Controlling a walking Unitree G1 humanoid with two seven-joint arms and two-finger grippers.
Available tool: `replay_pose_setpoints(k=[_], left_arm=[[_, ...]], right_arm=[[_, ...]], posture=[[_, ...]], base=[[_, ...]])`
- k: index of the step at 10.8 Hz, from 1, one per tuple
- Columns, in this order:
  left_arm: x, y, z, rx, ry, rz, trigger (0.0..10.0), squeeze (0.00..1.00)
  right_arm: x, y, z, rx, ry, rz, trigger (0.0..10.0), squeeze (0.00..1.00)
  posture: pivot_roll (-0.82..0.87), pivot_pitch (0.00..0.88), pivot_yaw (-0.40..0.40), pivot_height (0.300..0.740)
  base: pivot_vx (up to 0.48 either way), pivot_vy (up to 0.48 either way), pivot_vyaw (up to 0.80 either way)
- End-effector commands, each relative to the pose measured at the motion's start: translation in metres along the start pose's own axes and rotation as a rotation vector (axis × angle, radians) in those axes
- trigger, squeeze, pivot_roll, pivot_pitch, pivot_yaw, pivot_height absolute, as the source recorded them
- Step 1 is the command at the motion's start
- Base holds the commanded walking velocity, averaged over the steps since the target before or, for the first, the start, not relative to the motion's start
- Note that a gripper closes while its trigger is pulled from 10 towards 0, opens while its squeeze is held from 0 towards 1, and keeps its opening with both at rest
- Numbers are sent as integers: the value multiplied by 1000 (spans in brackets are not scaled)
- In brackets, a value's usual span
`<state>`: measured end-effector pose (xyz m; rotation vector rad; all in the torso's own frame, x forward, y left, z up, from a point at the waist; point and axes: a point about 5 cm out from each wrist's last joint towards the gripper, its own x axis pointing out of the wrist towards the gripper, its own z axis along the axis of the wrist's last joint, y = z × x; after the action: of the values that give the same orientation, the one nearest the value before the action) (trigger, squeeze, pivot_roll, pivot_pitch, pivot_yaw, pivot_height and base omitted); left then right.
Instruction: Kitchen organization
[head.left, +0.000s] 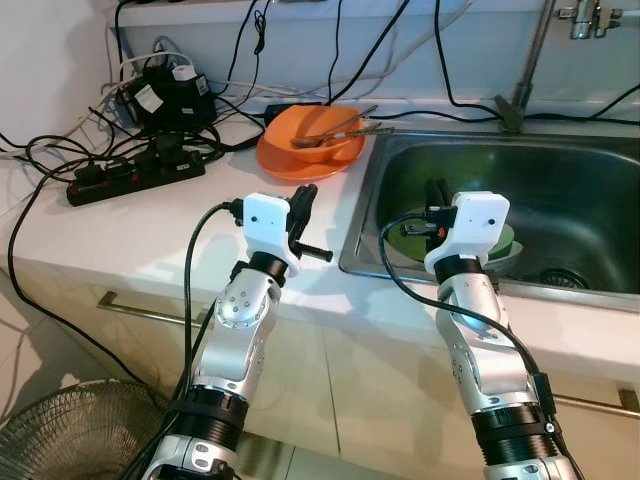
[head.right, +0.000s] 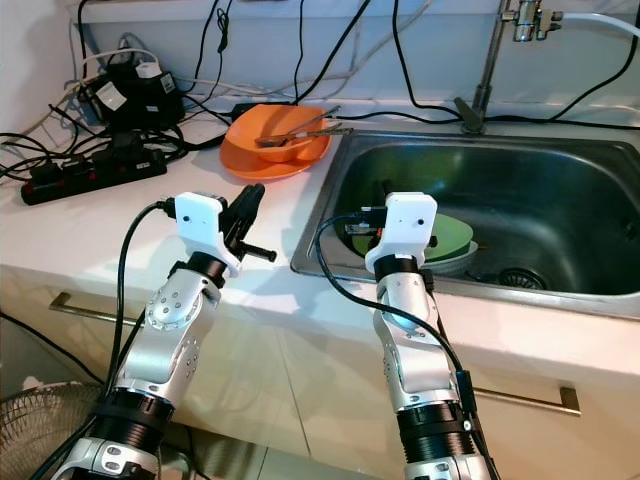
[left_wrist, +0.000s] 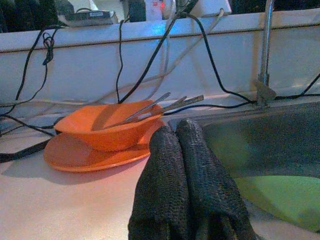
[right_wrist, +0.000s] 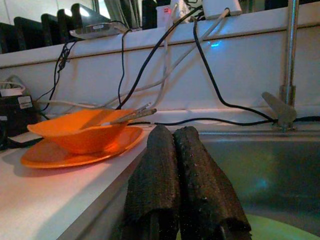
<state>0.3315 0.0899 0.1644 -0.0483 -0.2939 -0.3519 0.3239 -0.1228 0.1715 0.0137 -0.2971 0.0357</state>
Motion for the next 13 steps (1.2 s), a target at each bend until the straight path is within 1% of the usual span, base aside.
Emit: replay_pose_setpoints(k=[1,2,3,5,8,10,12,13], left_arm=[[1,6,1,3,-4,28,10000,0],[2,7,0,-3,-2,36,10000,0],[2,7,-1,-14,2,42,10000,0],[2,8,-1,-16,2,46,10000,0],[1,9,-3,-16,7,44,10000,0],[1,10,-3,-10,3,50,10000,0],[0,10,-1,28,-16,36,10000,0],[-1,9,0,36,-22,34,10000,0]], right_arm=[[0,4,2,-2,-15,11,10000,0],[1,2,1,4,-15,2,10000,0],[2,0,-1,21,0,-6,10000,0],[2,-2,-3,18,15,-17,10000,0],[1,-1,-3,14,1,-21,10000,0],[0,-5,-4,7,-2,-38,10000,0],[-3,-9,-4,-11,-24,-57,10000,0],[-4,-9,-4,-10,-25,-60,10000,0]], posture=[[40,0,122,740],[40,0,122,740],[39,0,120,740],[38,0,121,740],[36,0,123,740],[34,0,123,740],[29,0,128,740],[27,0,130,740]], base=[[0,0,0],[0,0,0],[0,360,0],[0,411,-800],[0,404,0],[0,360,0],[0,319,0],[0,0,0]])
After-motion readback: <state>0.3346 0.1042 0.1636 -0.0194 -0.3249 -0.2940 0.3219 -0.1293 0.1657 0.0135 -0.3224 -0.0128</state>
